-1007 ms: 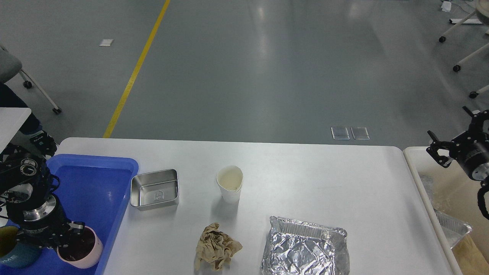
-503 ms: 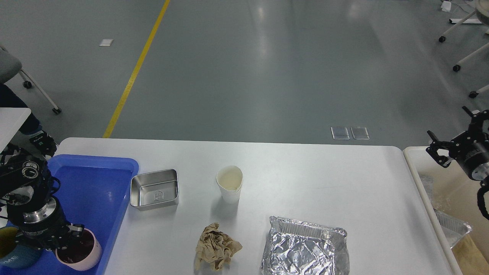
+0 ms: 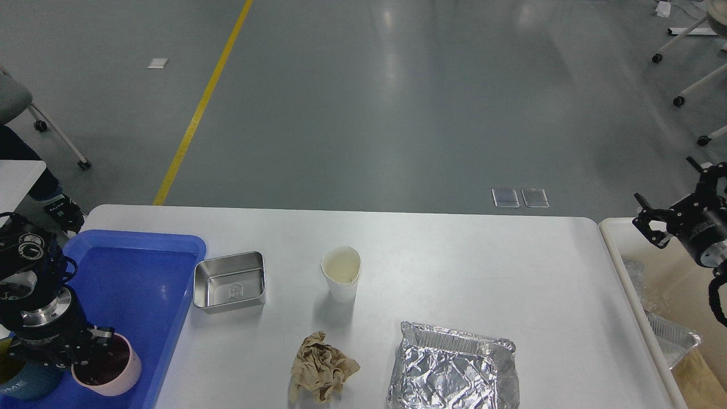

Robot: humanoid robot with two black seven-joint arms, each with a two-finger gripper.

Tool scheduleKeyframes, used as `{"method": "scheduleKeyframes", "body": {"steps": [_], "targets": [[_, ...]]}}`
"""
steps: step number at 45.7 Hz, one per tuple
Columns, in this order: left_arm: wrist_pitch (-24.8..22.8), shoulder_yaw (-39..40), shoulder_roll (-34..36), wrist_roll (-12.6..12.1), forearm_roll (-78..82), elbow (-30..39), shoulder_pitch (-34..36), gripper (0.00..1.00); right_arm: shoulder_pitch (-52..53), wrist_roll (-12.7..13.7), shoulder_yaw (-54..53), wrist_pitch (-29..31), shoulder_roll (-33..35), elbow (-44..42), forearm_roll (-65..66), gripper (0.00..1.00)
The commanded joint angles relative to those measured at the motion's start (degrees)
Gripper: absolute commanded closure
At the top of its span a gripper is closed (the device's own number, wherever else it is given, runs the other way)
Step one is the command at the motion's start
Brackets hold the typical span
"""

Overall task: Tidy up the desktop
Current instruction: 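Lower the pink mug into the blue tray and release it, then withdraw the left gripper up and away from the tray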

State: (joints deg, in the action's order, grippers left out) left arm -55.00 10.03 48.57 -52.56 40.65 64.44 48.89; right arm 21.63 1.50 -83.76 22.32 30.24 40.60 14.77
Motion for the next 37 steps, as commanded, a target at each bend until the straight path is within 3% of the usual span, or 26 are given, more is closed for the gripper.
{"method": "scheduleKeyframes", "body": {"steps": [1, 9, 14, 17, 24, 28, 37], "targets": [[0.0, -0.2, 0.0, 0.0, 0.1, 0.0, -0.1, 0.83, -0.1, 0.0, 0.0, 0.0, 0.0, 0.0, 0.0, 0.00], [0.0, -0.3, 0.5, 0.0, 0.0, 0.2, -0.1, 0.67, 0.0, 0.0, 0.0, 0.0, -0.3, 0.0, 0.0, 0.00], [0.0, -0.1, 0.5, 0.0, 0.0, 0.2, -0.1, 0.38, -0.1, 0.0, 0.0, 0.0, -0.3, 0.1, 0.0, 0.00], [0.0, 0.1, 0.7, 0.0, 0.0, 0.2, 0.1, 0.27, -0.1, 0.0, 0.0, 0.0, -0.3, 0.1, 0.0, 0.00], [0.0, 2.0, 0.9, 0.0, -0.1, 0.2, 1.7, 0.24, -0.1, 0.0, 0.0, -0.1, -0.4, 0.2, 0.0, 0.00], [0.0, 3.6, 0.9, 0.1, 0.0, 0.2, 2.9, 0.04, 0.1, 0.0, 0.0, -0.2, -0.4, 0.2, 0.0, 0.00], [0.0, 3.8, 1.1, 0.0, 0.0, 0.0, 6.4, 0.03, 0.3, 0.0, 0.0, -0.2, -0.4, 0.2, 0.0, 0.00]]}}
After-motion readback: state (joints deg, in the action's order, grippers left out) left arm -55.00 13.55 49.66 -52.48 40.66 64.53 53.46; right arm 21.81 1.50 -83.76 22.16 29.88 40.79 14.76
